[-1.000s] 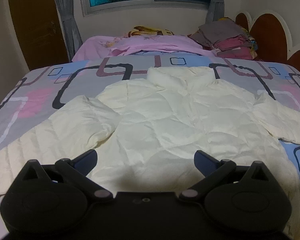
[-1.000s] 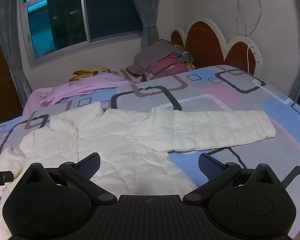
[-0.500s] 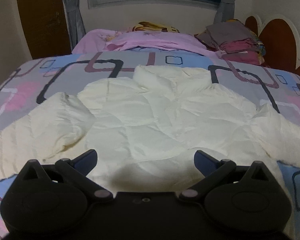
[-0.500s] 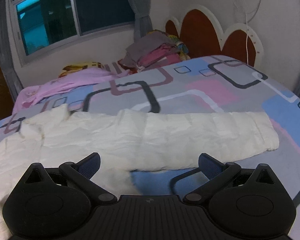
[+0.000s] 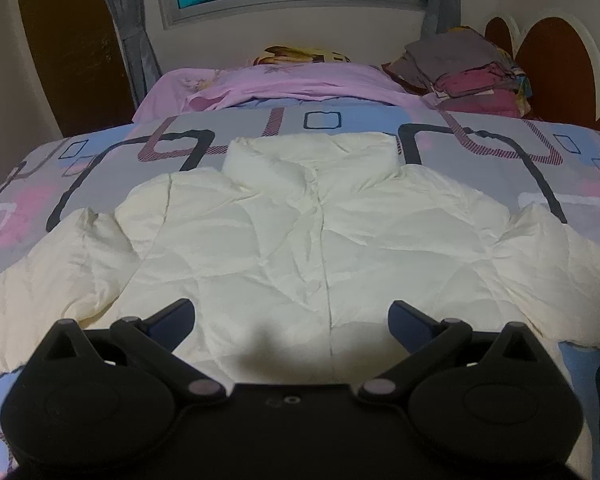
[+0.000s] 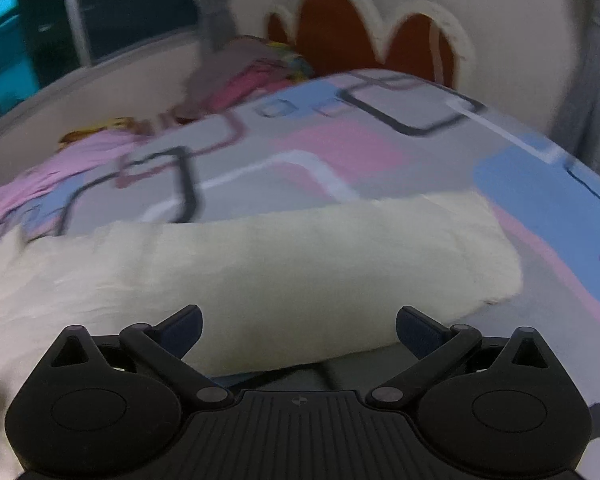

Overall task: Fold large clothes
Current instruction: 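Lower the right gripper onto the sleeve nearest it and close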

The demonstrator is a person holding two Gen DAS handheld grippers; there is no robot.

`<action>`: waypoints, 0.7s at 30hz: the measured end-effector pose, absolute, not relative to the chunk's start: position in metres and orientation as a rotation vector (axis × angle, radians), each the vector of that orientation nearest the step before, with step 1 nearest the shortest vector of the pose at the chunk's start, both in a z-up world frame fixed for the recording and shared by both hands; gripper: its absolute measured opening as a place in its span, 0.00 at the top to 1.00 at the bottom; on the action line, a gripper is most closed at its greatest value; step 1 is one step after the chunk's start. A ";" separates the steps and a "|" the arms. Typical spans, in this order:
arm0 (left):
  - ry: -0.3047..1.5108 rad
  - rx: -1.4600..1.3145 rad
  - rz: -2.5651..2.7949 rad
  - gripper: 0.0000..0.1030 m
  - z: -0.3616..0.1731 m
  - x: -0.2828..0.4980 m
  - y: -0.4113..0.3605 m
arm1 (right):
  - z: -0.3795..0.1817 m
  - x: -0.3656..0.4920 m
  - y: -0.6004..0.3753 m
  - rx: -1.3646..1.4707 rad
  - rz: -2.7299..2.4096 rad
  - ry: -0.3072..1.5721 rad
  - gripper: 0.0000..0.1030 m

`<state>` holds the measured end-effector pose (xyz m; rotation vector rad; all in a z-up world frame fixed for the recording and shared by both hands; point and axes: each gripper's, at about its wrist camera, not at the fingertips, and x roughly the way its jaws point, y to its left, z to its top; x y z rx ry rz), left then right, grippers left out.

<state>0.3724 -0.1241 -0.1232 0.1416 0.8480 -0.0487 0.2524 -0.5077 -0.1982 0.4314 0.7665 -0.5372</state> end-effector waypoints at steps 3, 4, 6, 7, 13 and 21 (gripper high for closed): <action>0.837 0.159 -0.046 0.00 -0.125 0.375 -0.130 | -0.210 0.245 -0.532 0.449 -0.608 0.779 0.01; 0.835 0.168 -0.047 0.00 -0.125 0.376 -0.132 | -0.213 0.243 -0.540 0.456 -0.629 0.783 0.01; 0.835 0.182 -0.051 0.00 -0.127 0.377 -0.135 | -0.217 0.239 -0.551 0.468 -0.657 0.793 0.01; 0.836 0.188 -0.051 0.00 -0.128 0.378 -0.137 | -0.219 0.238 -0.555 0.470 -0.669 0.798 0.01; 0.849 0.199 -0.035 0.00 -0.132 0.383 -0.137 | -0.234 0.237 -0.575 0.517 -0.703 0.811 0.01; 0.842 0.202 -0.013 0.00 -0.131 0.383 -0.132 | -0.244 0.241 -0.590 0.605 -0.714 0.787 0.30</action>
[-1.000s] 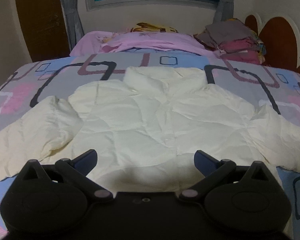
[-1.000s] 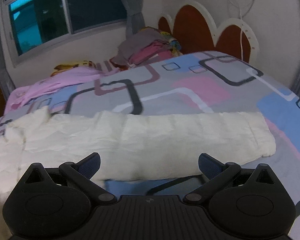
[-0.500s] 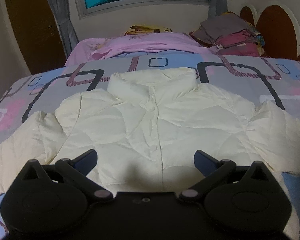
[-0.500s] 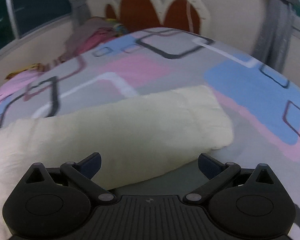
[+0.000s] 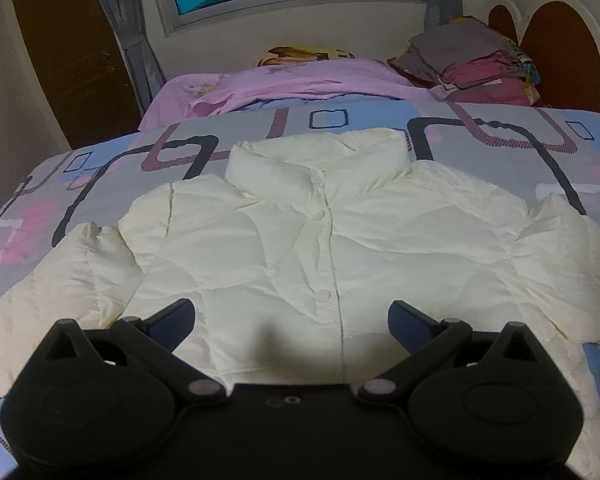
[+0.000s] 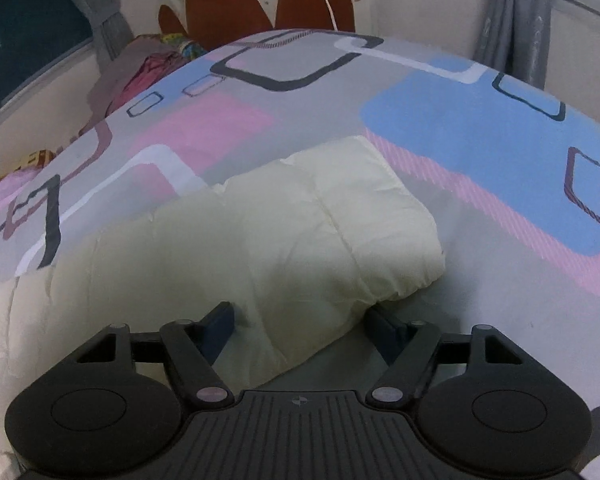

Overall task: Fold large clothes
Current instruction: 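Lower the right gripper onto the sleeve nearest it and close, then lift the sleeve with the right gripper and lay it across the jacket body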

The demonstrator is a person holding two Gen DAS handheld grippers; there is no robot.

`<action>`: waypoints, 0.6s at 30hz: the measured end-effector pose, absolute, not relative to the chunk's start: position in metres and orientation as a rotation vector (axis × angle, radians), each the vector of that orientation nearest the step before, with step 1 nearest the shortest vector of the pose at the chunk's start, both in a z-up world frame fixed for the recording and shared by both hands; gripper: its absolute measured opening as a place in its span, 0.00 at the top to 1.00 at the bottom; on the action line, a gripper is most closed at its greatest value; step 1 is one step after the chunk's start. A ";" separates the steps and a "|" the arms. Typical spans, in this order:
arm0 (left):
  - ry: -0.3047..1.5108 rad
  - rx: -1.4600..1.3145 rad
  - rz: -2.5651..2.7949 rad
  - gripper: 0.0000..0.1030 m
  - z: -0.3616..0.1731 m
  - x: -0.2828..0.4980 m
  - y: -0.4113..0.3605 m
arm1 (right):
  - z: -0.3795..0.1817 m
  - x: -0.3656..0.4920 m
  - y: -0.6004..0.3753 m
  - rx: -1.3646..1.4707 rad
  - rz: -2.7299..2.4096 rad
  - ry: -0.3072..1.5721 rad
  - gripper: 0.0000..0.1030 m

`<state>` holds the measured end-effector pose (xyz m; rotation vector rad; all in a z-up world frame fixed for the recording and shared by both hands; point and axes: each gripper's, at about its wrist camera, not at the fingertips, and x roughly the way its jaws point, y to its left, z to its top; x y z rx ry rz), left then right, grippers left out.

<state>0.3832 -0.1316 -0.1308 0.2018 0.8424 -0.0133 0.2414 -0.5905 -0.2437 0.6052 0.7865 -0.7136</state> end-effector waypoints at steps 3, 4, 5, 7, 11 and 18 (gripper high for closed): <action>0.841 0.203 -0.009 0.00 -0.131 0.383 -0.128 | -0.244 0.243 -0.590 0.599 -0.717 0.776 0.38; 0.840 0.203 -0.007 0.00 -0.130 0.383 -0.126 | -0.243 0.243 -0.590 0.598 -0.722 0.771 0.48; 0.840 0.202 -0.005 0.00 -0.130 0.383 -0.125 | -0.243 0.242 -0.591 0.601 -0.724 0.768 0.55; 0.840 0.197 -0.001 0.00 -0.130 0.383 -0.121 | -0.243 0.242 -0.593 0.613 -0.723 0.759 0.63; 0.842 0.184 0.010 0.01 -0.129 0.384 -0.113 | -0.235 0.241 -0.592 0.603 -0.712 0.739 0.85; 0.829 0.154 0.025 0.01 -0.125 0.383 -0.094 | -0.190 0.256 -0.556 0.481 -0.645 0.623 0.91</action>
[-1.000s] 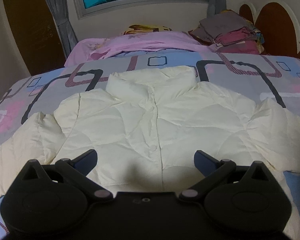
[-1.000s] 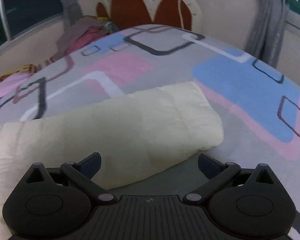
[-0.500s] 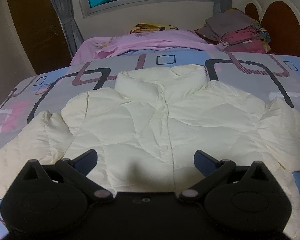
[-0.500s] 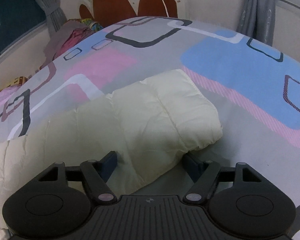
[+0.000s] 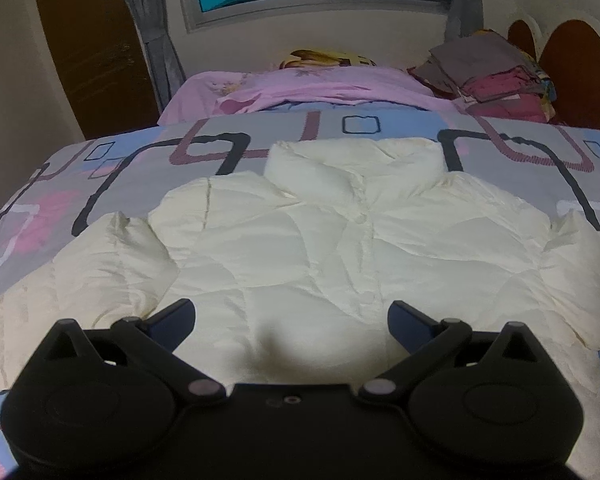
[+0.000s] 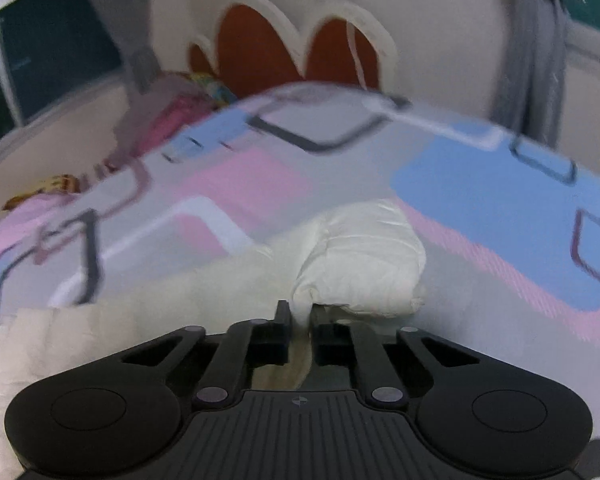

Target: Fold large clothes

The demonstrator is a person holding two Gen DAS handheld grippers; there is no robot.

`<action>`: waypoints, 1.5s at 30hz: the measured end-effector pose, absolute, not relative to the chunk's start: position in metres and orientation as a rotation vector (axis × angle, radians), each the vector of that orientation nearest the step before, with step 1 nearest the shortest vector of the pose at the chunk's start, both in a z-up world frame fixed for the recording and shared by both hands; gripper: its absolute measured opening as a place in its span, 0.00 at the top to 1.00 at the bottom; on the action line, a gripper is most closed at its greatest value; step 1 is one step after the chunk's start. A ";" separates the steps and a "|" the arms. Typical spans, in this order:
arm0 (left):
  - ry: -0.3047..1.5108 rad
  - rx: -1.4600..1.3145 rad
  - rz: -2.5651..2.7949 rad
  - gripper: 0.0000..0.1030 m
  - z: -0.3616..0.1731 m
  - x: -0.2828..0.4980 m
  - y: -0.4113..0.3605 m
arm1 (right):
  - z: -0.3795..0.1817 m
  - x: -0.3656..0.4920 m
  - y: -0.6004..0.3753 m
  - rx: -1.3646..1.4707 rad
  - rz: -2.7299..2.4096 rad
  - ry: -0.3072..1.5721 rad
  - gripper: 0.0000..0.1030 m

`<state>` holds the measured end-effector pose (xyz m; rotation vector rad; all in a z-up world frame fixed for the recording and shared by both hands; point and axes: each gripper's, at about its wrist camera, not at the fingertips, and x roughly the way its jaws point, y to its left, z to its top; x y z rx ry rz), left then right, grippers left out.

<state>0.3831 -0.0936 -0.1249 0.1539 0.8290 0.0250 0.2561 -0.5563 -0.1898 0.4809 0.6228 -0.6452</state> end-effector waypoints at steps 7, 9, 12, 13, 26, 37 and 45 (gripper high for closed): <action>0.815 0.109 0.050 0.01 -0.121 0.380 -0.059 | -0.136 0.295 -0.458 0.287 -0.421 0.516 0.92; 0.810 0.099 0.066 0.01 -0.120 0.380 -0.047 | -0.125 0.306 -0.420 0.232 -0.333 0.489 0.92; 0.806 0.082 0.095 0.01 -0.118 0.379 -0.025 | -0.116 0.324 -0.358 0.160 -0.186 0.462 0.92; 0.806 0.075 0.104 0.01 -0.118 0.379 -0.018 | -0.115 0.329 -0.338 0.146 -0.138 0.458 0.92; 0.826 0.071 0.189 0.01 -0.125 0.372 0.039 | -0.174 0.355 -0.291 0.103 -0.177 0.621 0.06; 0.851 0.101 0.128 0.01 -0.135 0.375 -0.006 | -0.229 0.368 -0.400 0.107 -0.342 0.748 0.27; 0.862 0.121 0.117 0.01 -0.138 0.379 -0.029 | -0.247 0.379 -0.420 0.128 -0.329 0.753 0.63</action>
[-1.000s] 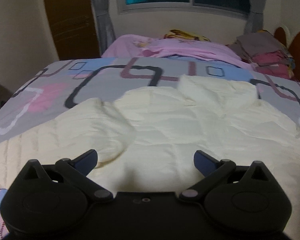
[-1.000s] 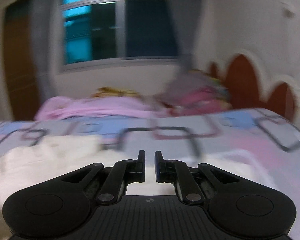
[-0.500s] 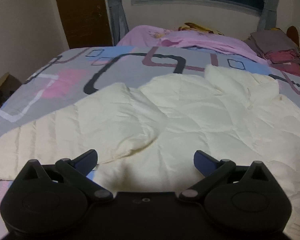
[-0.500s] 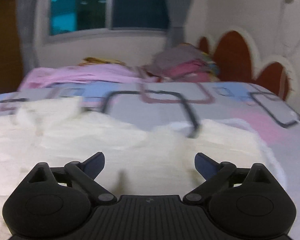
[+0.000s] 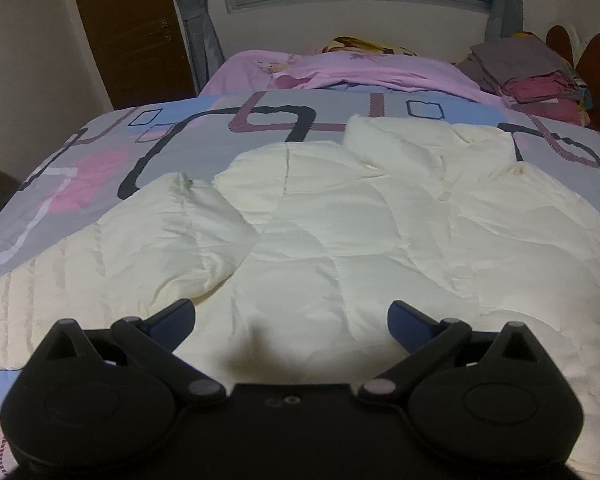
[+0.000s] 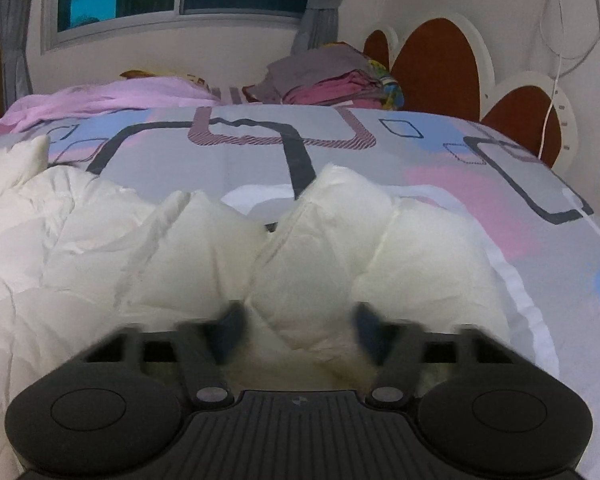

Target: Fold large clothes

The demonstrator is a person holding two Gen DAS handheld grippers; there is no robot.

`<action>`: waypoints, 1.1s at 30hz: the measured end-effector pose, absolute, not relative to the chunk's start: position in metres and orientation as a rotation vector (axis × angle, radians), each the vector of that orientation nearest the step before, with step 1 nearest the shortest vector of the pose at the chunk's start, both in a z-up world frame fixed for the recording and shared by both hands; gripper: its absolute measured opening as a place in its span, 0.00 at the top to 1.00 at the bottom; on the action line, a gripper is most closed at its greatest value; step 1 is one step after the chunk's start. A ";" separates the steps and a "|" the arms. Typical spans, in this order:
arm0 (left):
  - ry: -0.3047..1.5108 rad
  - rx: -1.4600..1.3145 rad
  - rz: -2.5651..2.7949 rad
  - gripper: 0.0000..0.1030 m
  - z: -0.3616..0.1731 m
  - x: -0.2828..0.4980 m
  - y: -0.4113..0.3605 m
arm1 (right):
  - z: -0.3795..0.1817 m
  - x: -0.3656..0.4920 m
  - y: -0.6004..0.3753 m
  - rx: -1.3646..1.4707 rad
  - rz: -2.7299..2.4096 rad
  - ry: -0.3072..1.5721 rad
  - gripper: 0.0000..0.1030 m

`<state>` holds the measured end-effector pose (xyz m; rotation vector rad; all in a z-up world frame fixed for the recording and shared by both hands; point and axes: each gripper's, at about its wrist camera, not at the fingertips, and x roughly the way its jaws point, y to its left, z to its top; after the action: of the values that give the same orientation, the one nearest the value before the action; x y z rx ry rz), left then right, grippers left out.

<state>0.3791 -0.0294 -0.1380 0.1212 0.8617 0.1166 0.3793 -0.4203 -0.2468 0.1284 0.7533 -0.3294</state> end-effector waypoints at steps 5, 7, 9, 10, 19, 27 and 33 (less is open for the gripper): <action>0.858 0.112 0.108 0.01 -0.138 0.381 -0.032 | -0.227 0.369 -0.432 0.232 -0.313 0.718 0.89; 0.856 0.105 0.105 0.01 -0.136 0.381 -0.029 | -0.210 0.361 -0.425 0.269 -0.273 0.685 0.89; 0.849 0.098 0.108 0.01 -0.133 0.382 -0.024 | -0.189 0.357 -0.407 0.279 -0.218 0.642 0.89; 0.843 0.092 0.111 0.01 -0.131 0.382 -0.021 | -0.178 0.357 -0.397 0.287 -0.183 0.621 0.89; 0.798 0.032 0.146 0.01 -0.111 0.377 0.032 | -0.132 0.377 -0.243 0.291 0.189 0.562 0.89; 0.801 -0.049 0.132 0.01 -0.110 0.373 0.086 | -0.167 0.393 -0.123 0.292 0.370 0.681 0.89; 0.832 -0.111 0.059 0.01 -0.114 0.376 0.100 | -0.190 0.403 -0.097 0.331 0.434 0.801 0.72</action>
<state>0.3762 0.1005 -0.1141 -0.1112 0.8325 0.0594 0.4033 -0.0972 -0.1901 0.3306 0.8006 0.4340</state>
